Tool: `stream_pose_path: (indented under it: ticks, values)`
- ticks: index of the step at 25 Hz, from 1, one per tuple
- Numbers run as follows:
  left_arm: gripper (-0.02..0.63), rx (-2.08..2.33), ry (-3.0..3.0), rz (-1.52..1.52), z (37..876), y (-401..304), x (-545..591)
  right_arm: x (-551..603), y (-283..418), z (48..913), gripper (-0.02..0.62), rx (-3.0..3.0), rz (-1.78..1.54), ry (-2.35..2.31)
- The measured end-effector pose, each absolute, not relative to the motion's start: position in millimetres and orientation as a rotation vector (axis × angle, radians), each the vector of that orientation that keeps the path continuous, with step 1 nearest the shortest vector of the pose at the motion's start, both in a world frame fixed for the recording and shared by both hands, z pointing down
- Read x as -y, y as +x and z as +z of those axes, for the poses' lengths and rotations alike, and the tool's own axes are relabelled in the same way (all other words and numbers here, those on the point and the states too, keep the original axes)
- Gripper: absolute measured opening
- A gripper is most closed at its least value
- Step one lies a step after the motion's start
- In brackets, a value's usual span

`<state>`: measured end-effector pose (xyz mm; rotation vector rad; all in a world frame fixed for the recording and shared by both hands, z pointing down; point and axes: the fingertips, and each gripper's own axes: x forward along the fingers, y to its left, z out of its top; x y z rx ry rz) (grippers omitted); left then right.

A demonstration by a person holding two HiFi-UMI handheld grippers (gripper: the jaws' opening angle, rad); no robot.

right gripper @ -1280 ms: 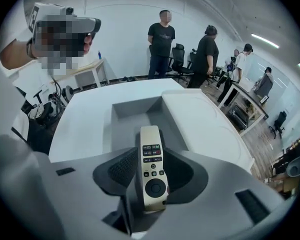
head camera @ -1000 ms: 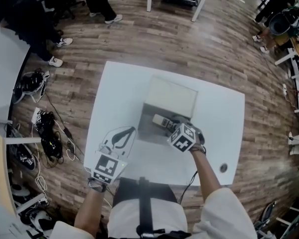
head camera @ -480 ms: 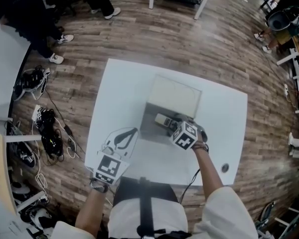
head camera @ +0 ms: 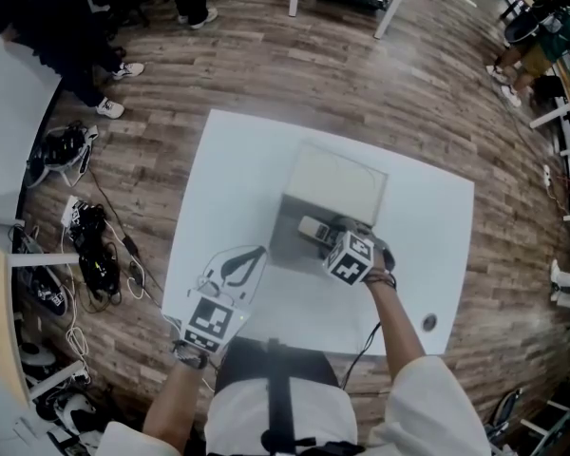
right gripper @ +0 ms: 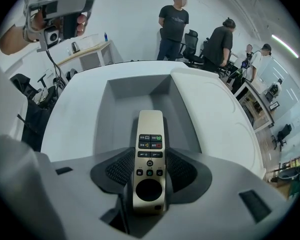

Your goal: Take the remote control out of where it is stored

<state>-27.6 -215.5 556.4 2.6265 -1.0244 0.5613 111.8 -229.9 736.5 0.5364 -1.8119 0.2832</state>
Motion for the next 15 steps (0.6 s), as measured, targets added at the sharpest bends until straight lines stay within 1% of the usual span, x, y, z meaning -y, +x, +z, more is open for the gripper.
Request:
stream_pose_path:
  ticks: [15]
  values:
    - [-0.001, 1.036, 2.624, 0.582, 557.9, -34.0, 208.6, 227.6, 105.9, 743.1, 0.184, 1.781, 0.275, 0.529]
